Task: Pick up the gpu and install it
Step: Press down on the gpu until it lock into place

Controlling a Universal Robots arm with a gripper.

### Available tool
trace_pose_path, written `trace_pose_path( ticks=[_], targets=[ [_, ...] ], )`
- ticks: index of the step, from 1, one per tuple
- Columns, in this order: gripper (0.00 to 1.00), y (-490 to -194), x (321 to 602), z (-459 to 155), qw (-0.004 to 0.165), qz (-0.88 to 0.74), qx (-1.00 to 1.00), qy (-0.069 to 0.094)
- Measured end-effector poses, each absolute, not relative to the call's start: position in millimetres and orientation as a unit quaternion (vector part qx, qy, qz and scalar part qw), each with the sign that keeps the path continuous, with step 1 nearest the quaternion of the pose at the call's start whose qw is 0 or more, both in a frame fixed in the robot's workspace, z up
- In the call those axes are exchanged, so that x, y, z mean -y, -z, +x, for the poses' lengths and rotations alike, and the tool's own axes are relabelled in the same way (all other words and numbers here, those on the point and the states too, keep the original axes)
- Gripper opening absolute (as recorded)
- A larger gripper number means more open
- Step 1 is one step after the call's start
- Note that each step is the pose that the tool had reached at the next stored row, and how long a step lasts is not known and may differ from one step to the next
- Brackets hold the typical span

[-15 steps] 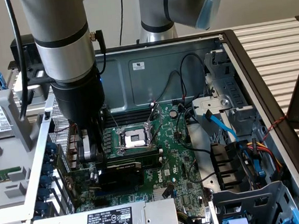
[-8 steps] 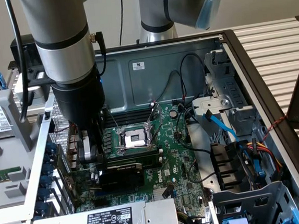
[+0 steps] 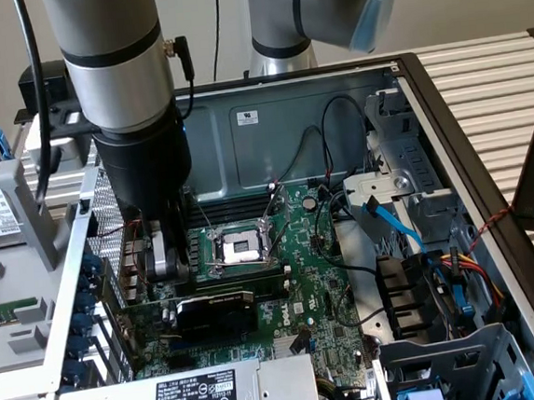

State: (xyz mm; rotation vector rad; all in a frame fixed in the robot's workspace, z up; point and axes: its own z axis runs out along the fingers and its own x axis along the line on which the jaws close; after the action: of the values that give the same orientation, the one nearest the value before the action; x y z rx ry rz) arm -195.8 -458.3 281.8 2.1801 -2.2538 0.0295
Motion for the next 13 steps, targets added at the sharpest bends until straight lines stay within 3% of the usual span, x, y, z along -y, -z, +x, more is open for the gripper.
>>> trace_pose_path(
  ticks=[13],
  targets=[
    [0.11, -279, 462, -178, -0.005, 0.695, 0.719, 0.004]
  ],
)
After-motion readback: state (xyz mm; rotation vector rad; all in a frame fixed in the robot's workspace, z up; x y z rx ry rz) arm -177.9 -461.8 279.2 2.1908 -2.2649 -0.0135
